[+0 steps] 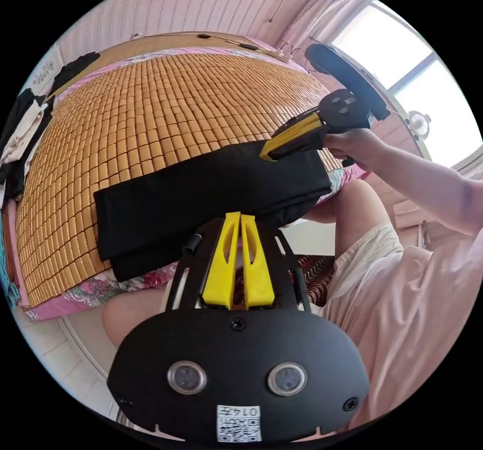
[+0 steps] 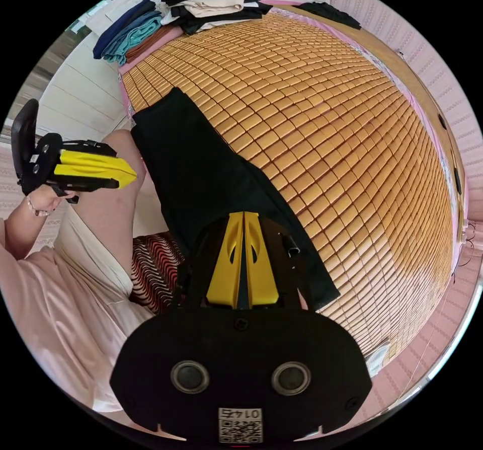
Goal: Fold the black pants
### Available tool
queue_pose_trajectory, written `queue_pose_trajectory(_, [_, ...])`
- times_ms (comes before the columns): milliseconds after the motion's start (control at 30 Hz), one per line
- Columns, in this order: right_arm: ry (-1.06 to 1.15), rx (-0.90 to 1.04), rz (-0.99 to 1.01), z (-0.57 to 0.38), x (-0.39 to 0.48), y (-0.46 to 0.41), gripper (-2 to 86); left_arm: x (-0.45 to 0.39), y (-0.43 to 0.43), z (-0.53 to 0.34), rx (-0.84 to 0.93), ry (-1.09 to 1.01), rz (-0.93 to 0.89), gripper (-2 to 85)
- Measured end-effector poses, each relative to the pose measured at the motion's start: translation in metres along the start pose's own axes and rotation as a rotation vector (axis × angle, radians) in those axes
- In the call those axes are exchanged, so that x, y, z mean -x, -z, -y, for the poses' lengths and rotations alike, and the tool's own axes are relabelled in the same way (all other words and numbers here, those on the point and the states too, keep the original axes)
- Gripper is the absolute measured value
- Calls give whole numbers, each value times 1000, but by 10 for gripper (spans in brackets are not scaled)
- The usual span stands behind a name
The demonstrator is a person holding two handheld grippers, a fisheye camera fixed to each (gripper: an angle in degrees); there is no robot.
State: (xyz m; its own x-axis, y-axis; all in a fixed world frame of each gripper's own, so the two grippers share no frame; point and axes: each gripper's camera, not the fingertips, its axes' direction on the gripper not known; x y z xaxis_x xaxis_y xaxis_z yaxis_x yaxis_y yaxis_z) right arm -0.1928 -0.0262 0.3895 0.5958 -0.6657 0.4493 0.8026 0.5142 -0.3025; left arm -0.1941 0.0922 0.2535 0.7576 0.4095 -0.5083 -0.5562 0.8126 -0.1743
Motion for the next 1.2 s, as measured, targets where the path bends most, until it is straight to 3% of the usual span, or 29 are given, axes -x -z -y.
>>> queue_pose_trajectory(167, [29,81,-82,35,7,-22,-4,-41,-63,31,140,-166,133,-10])
queue_pose_trajectory(333, [92,228,-37,48,-7,-27,-5,-48,-60,29,123,-178,107,-10])
queue_pose_trajectory(600, [7,167,-16,22,-45,-32,-4,-56,-71,25,117,-145,97,-7])
queue_pose_trajectory(800, [-286,-155,59,-129,-105,25,5,-92,-48,26,13,-235,28,48])
queue_pose_trajectory(1033, [-662,-73,228,-330,-152,-22,87,-173,-72,60,6,-474,-53,91])
queue_pose_trajectory(1200, [-714,-106,396,-374,-167,-54,90,-224,-96,81,52,-664,-30,125])
